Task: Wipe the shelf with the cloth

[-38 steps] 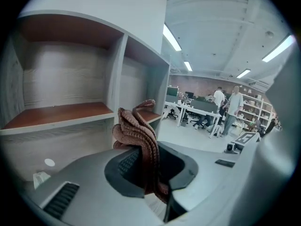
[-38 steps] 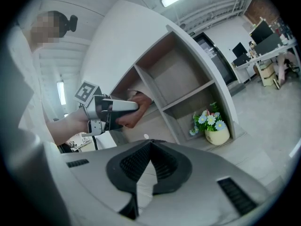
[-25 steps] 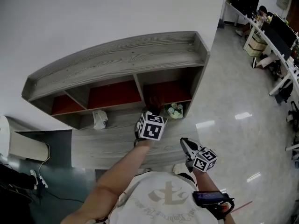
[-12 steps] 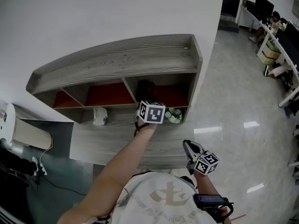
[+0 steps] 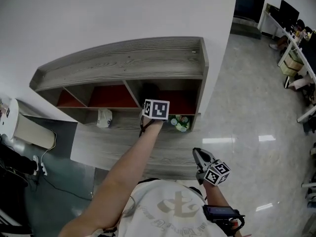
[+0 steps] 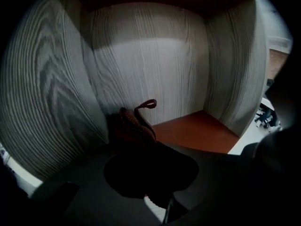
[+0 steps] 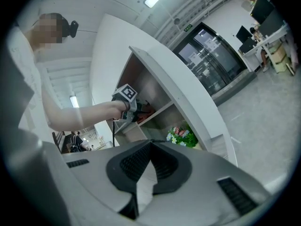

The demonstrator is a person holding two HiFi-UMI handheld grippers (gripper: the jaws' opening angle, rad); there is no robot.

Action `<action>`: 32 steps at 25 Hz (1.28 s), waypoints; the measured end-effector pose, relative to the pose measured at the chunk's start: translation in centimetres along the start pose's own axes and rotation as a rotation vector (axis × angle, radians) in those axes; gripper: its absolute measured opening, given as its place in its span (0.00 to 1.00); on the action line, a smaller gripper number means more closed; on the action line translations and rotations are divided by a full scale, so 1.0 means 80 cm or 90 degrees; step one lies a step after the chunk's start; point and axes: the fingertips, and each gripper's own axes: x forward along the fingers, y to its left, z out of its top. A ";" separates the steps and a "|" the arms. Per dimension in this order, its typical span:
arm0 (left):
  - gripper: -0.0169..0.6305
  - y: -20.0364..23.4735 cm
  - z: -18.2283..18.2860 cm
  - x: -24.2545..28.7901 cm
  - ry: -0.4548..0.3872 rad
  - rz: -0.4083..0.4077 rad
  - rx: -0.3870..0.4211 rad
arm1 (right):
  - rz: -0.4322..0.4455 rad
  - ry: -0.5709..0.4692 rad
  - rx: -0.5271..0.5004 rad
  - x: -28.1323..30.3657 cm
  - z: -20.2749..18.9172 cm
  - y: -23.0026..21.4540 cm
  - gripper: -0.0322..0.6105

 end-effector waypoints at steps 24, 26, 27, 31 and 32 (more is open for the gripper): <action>0.13 -0.071 0.016 0.001 -0.025 -0.140 -0.073 | -0.022 -0.012 0.007 -0.031 -0.006 -0.019 0.06; 0.13 -0.083 0.020 0.003 -0.024 -0.160 -0.074 | -0.024 -0.013 0.008 -0.032 -0.006 -0.019 0.06; 0.13 -0.090 0.022 0.004 -0.024 -0.170 -0.075 | -0.025 -0.013 0.008 -0.034 -0.007 -0.019 0.06; 0.13 -0.121 0.030 0.005 -0.018 -0.216 -0.077 | -0.038 -0.017 0.012 -0.042 -0.008 -0.025 0.06; 0.13 -0.130 0.032 0.005 -0.015 -0.230 -0.078 | -0.041 -0.019 0.014 -0.044 -0.008 -0.026 0.06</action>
